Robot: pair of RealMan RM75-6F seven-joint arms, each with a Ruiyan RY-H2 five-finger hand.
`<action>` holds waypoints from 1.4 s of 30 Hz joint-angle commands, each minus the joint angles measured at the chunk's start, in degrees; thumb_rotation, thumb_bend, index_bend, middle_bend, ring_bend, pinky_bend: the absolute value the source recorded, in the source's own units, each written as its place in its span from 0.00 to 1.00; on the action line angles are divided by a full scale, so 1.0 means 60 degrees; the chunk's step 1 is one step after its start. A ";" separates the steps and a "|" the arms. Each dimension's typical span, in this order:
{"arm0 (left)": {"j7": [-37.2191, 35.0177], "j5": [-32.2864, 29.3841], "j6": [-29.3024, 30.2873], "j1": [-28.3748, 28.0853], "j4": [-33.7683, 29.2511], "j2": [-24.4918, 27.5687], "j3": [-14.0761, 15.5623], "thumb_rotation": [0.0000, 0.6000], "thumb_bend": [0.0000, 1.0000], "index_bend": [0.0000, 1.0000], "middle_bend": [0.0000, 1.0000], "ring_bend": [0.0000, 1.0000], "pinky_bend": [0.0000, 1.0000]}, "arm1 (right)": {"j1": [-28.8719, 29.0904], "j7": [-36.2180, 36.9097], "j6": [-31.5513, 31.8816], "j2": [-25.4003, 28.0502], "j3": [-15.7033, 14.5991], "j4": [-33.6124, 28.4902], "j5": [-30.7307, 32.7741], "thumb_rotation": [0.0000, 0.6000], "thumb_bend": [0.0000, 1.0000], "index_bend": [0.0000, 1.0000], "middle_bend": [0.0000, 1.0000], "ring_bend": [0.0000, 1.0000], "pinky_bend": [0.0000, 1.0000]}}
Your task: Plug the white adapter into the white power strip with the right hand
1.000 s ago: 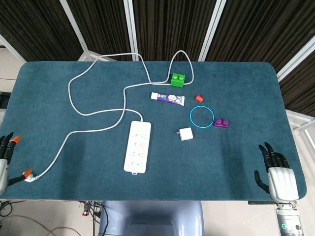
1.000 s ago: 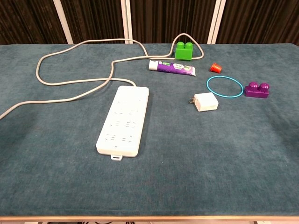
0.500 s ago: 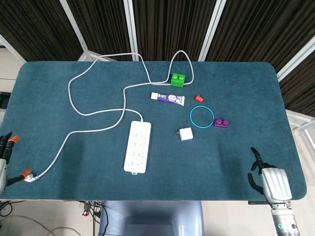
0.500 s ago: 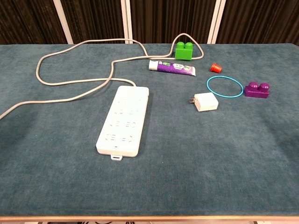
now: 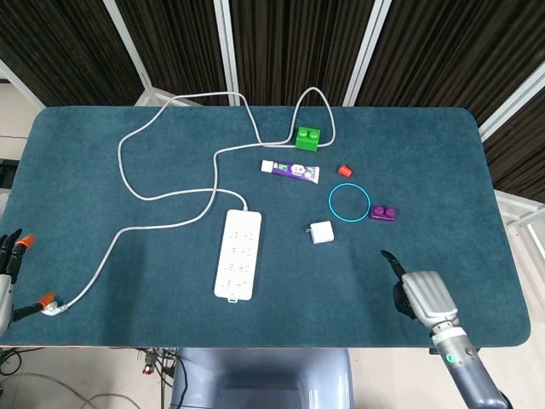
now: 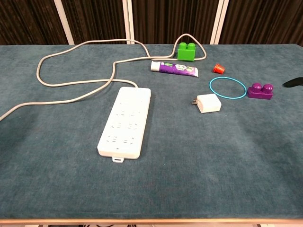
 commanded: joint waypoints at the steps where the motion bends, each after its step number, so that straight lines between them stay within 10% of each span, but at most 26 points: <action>1: 0.0014 -0.0003 -0.0030 -0.0018 0.0011 -0.0009 0.0003 1.00 0.10 0.12 0.00 0.00 0.00 | 0.0832 -0.0829 -0.0956 -0.0073 0.0424 -0.0475 0.1205 1.00 0.81 0.08 0.83 0.86 0.80; 20: -0.0055 -0.0153 -0.0086 -0.0043 0.0058 0.0005 -0.0065 1.00 0.10 0.12 0.00 0.00 0.00 | 0.3587 -0.3875 -0.1341 -0.2464 0.0970 0.0374 0.5840 1.00 0.82 0.08 0.83 0.86 0.80; 42: -0.0075 -0.0231 -0.0055 -0.0034 0.0058 0.0024 -0.0110 1.00 0.10 0.12 0.00 0.00 0.00 | 0.5037 -0.4602 -0.0862 -0.3734 0.1202 0.1913 0.7966 1.00 0.82 0.08 0.83 0.86 0.80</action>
